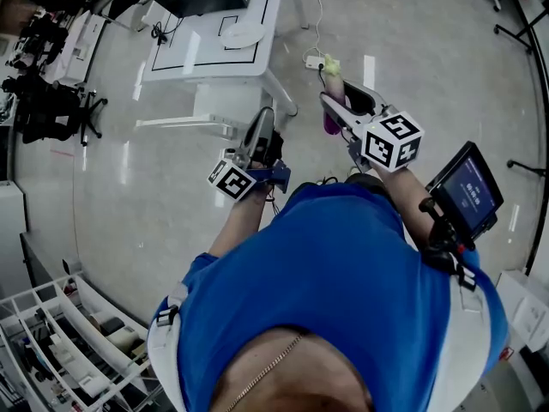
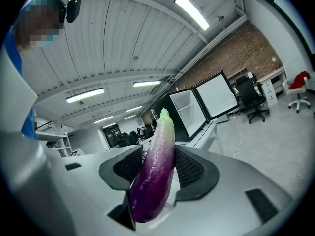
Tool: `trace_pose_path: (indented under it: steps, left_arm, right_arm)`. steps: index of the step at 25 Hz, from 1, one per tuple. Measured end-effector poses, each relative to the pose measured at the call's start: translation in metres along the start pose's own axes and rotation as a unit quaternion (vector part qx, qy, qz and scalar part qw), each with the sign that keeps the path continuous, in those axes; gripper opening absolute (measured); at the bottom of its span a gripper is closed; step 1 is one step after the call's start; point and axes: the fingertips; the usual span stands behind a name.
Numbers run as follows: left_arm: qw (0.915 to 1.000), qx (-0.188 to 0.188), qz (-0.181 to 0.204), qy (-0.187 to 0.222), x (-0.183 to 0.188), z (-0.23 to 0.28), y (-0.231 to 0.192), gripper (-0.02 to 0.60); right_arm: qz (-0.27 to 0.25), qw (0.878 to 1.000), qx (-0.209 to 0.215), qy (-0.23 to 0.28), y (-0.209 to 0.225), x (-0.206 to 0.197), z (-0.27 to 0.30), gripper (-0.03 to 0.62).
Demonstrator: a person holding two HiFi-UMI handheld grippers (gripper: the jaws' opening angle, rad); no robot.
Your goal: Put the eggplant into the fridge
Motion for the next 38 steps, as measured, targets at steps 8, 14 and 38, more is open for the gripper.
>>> trace_pose_path:
  steps: [8, 14, 38]
  left_arm:
    - [0.9997, -0.012, -0.011, -0.02, -0.007, 0.006, 0.004, 0.008]
    - [0.9988, -0.023, -0.02, -0.037, -0.009, 0.012, 0.002, 0.008]
    - [0.9955, -0.052, -0.017, -0.077, -0.022, 0.042, -0.004, 0.008]
  right_arm:
    - [0.009, 0.999, -0.029, 0.01, 0.01, 0.002, -0.012, 0.209]
    - [0.013, 0.998, -0.052, 0.017, 0.011, 0.004, -0.016, 0.209]
    - [0.008, 0.994, -0.096, 0.048, 0.038, 0.018, -0.027, 0.209]
Point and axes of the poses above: the fingertips, and each gripper's own axes: z forward along the fingers, y to its right, x out of its top, and after that the axes turned 1 degree about x, right-handed
